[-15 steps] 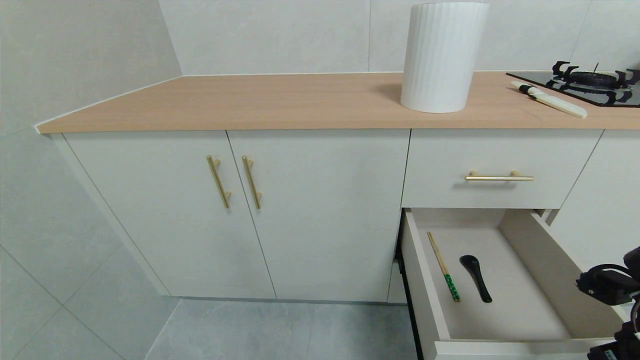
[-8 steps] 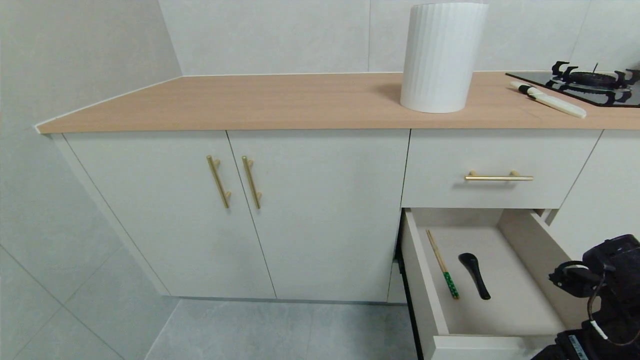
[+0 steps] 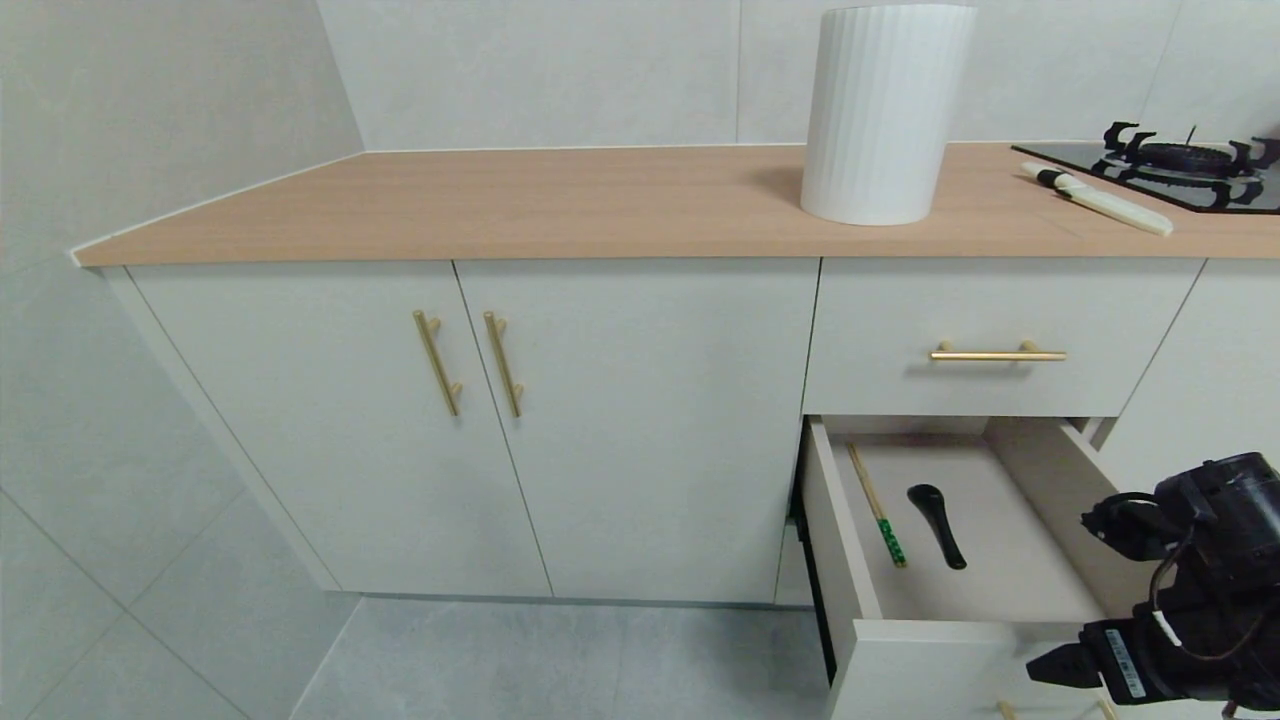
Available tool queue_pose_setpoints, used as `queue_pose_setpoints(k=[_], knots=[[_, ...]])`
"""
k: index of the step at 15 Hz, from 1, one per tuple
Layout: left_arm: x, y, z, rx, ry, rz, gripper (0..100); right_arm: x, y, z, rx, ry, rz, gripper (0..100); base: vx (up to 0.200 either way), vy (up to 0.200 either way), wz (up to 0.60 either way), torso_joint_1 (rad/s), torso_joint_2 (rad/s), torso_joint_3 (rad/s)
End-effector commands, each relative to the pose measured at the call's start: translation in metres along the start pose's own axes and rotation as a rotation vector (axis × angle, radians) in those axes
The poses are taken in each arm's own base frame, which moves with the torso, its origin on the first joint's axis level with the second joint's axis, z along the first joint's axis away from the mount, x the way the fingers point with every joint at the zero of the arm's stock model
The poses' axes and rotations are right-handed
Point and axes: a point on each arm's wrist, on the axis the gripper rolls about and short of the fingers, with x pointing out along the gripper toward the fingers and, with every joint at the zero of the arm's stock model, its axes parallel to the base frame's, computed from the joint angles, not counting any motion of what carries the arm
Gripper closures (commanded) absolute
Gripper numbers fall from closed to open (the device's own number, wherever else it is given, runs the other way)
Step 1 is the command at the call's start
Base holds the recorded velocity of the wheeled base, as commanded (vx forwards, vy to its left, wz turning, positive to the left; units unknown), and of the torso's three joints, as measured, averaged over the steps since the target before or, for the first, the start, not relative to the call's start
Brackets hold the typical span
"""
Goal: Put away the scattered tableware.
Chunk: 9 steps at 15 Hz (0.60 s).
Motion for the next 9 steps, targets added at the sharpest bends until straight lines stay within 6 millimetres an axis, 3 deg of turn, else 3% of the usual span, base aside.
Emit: queue_pose_setpoints(k=[1, 9], knots=[[0.0, 0.0, 0.0, 0.0, 0.0, 0.0, 0, 0.013, 0.001, 0.009, -0.002, -0.023, -0.002, 0, 0.0, 0.0, 0.0, 0.0, 0.0, 0.0], [0.0, 0.0, 0.0, 0.0, 0.0, 0.0, 0, 0.067, 0.002, 0.073, 0.01, -0.177, -0.047, 0, 0.0, 0.0, 0.0, 0.0, 0.0, 0.0]])
